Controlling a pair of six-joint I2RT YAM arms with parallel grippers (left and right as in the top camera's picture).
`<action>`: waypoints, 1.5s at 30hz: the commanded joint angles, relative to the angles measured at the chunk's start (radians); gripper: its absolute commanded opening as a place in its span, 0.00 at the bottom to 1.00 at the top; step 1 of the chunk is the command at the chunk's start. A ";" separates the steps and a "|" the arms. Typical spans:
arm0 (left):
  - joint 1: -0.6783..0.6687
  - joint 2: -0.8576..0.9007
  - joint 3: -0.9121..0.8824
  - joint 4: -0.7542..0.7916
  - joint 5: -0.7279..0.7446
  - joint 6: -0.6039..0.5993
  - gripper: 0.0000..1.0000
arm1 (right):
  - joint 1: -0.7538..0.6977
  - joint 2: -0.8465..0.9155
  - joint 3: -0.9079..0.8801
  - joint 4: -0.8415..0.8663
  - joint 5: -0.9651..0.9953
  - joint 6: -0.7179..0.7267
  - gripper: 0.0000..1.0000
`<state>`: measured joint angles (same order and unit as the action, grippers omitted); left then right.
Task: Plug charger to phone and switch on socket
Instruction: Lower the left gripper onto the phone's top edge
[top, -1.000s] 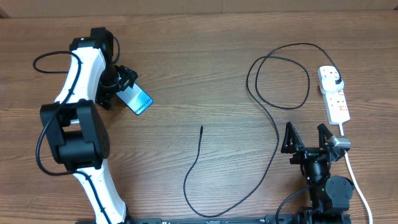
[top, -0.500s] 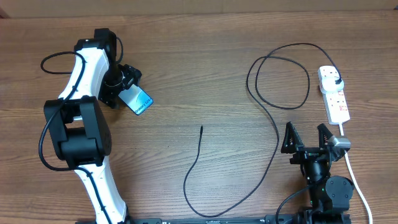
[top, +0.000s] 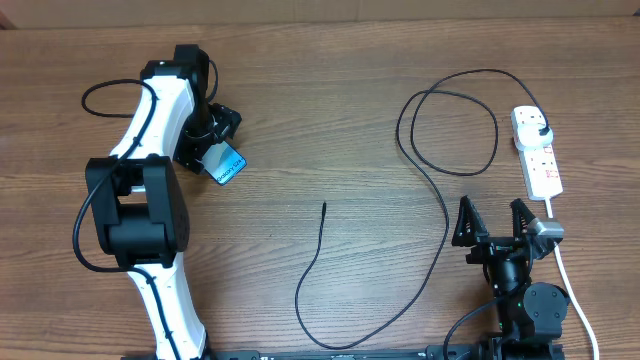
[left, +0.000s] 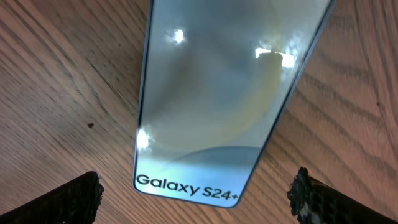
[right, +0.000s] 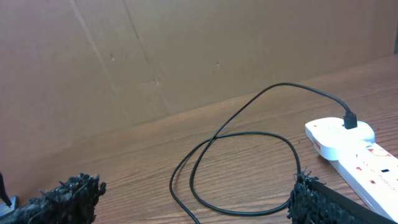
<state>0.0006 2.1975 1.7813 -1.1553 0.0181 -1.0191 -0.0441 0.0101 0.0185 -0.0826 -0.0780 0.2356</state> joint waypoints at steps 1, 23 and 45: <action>0.007 0.006 0.023 0.000 -0.027 -0.029 1.00 | 0.006 -0.006 -0.011 0.003 0.006 -0.003 1.00; 0.006 0.008 0.022 0.051 -0.081 -0.029 1.00 | 0.005 -0.006 -0.011 0.003 0.006 -0.003 1.00; 0.012 0.078 0.022 0.098 -0.059 -0.039 1.00 | 0.005 -0.006 -0.011 0.003 0.006 -0.003 1.00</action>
<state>0.0071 2.2501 1.7813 -1.0569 -0.0200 -1.0451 -0.0441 0.0101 0.0185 -0.0830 -0.0776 0.2352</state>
